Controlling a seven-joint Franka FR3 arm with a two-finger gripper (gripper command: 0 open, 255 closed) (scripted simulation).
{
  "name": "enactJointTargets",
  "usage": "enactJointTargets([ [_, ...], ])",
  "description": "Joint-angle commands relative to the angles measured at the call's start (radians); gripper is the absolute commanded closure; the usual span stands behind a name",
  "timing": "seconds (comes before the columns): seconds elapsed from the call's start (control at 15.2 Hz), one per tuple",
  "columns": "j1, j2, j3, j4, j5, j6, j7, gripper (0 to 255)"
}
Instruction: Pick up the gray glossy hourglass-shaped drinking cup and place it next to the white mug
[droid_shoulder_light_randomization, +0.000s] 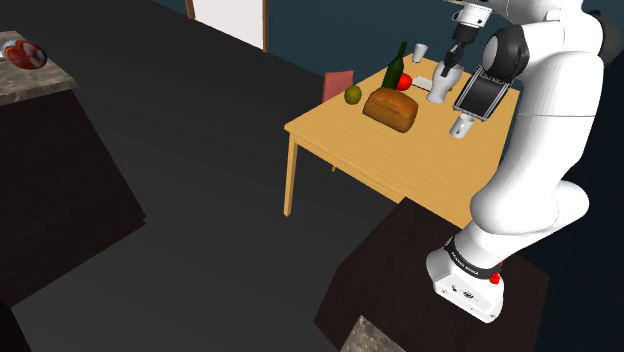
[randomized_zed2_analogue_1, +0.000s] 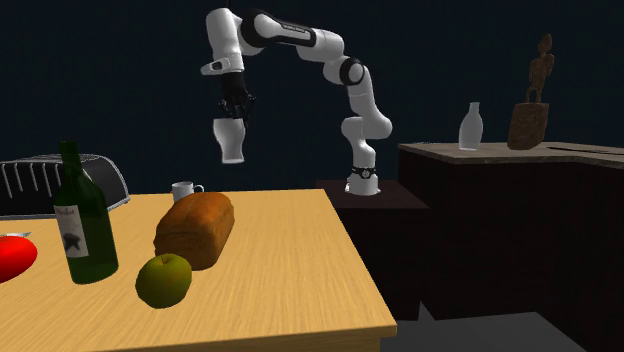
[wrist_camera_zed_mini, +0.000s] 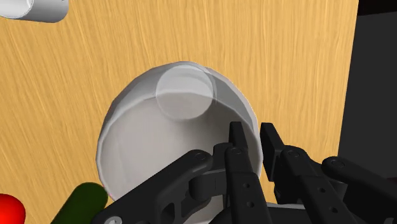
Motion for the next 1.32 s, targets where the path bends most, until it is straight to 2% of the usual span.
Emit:
enactJointTargets([
  [0.0,-0.036,0.013,-0.008,0.015,0.004,-0.006,-0.042,255],
  [0.33,-0.156,0.091,-0.02,0.136,0.03,-0.058,-0.139,255],
  [0.66,-0.295,0.206,-0.015,0.329,0.066,-0.138,-0.212,255],
  [1.25,-0.233,0.154,-0.027,0.108,0.047,0.021,-0.233,255],
])
